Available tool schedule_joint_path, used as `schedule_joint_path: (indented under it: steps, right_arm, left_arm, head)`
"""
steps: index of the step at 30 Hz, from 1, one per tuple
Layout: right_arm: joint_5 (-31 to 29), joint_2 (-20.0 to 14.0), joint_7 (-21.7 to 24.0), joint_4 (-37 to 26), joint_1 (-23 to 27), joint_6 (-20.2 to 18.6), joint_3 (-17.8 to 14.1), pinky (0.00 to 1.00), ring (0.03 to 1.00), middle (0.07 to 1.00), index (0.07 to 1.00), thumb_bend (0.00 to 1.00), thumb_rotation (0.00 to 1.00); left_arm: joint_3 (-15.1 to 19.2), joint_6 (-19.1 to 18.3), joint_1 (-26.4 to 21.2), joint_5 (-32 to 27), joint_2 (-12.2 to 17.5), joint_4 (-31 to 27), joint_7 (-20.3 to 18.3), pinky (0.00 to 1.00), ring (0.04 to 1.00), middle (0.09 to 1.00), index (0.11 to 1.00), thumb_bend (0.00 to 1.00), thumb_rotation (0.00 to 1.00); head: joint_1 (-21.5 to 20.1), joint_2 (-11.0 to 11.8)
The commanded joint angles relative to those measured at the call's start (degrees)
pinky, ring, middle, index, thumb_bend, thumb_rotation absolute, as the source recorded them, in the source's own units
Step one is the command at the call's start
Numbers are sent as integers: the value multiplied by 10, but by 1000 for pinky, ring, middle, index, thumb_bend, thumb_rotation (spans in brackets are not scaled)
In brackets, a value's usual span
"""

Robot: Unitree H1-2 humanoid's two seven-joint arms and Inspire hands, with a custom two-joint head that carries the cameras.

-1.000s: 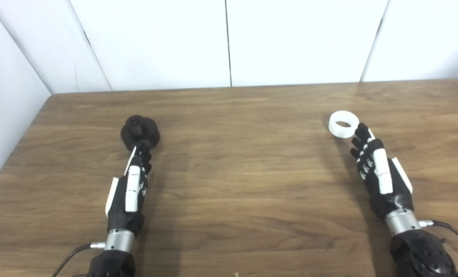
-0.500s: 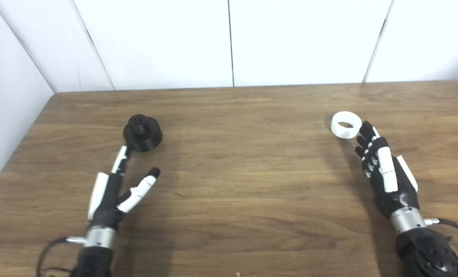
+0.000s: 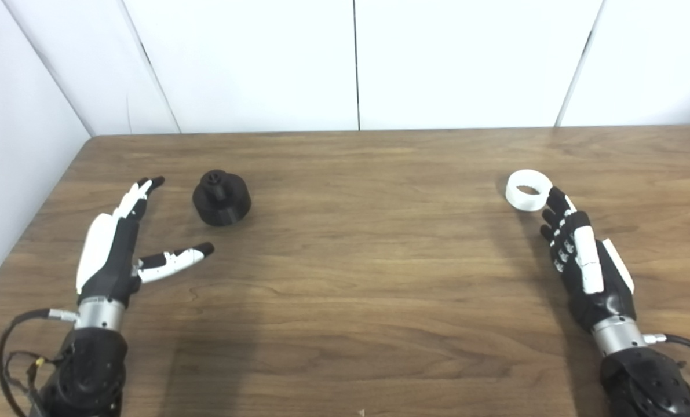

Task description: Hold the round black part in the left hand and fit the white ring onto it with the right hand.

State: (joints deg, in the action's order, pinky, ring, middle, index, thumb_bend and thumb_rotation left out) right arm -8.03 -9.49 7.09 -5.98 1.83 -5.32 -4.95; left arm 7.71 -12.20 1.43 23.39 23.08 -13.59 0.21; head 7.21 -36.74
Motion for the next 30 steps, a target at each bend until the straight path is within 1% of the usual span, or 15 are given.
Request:
schedule_joint_path:
  steps: [1, 5, 11, 14, 16, 18, 22, 26, 30]
  right_arm:
    - [-2, -2, 0, -17, 17, 17, -1, 1000, 1000, 1000, 967, 614, 1000]
    - [-2, -2, 1, -15, 17, 18, -2, 1000, 1000, 1000, 971, 606, 1000]
    - [0, -2, 2, -17, 15, 19, 1, 1000, 1000, 1000, 975, 579, 1000]
    - [1, -1, 1, -15, 13, 23, 1, 1000, 1000, 999, 974, 573, 1000]
    - [2, -1, 0, -17, 12, 22, -1, 1000, 1000, 998, 971, 574, 1000]
    - [4, -1, -3, -20, 11, 20, -1, 1000, 1000, 994, 969, 561, 1000]
    - [4, -1, -4, -26, 8, 15, -3, 1000, 1000, 994, 971, 547, 1000]
    - [6, -4, -4, -28, 6, 11, -4, 1000, 1000, 992, 972, 556, 1000]
    - [8, -4, -4, -28, 4, 14, -3, 1000, 1000, 986, 972, 560, 1000]
  left_arm:
    - [5, 3, -21, 15, 23, 3, 2, 1000, 1000, 999, 911, 938, 303]
    - [-2, 1, -44, 34, 40, 39, -2, 995, 1000, 988, 911, 942, 307]
    - [-13, -9, -80, 40, 62, 96, -20, 986, 1000, 975, 904, 954, 317]
    - [-27, -3, -101, 41, 75, 144, -29, 986, 1000, 971, 894, 951, 333]
    - [-35, 4, -117, 37, 78, 181, -32, 988, 1000, 965, 881, 961, 345]
    - [-39, 9, -125, 35, 80, 205, -31, 992, 1000, 961, 874, 966, 353]
    - [-47, 8, -134, 38, 84, 227, -31, 990, 1000, 961, 875, 966, 369]
    - [-61, -1, -150, 47, 92, 250, -37, 953, 1000, 958, 874, 957, 391]
    - [-69, -16, -163, 45, 96, 261, -45, 939, 1000, 963, 875, 954, 384]
  head:
    - [0, 0]
    - [1, 0]
    - [3, 1]
    - [3, 1]
    - [3, 1]
    - [1, 1]
    - [0, 1]
    - [1, 1]
    - [0, 1]
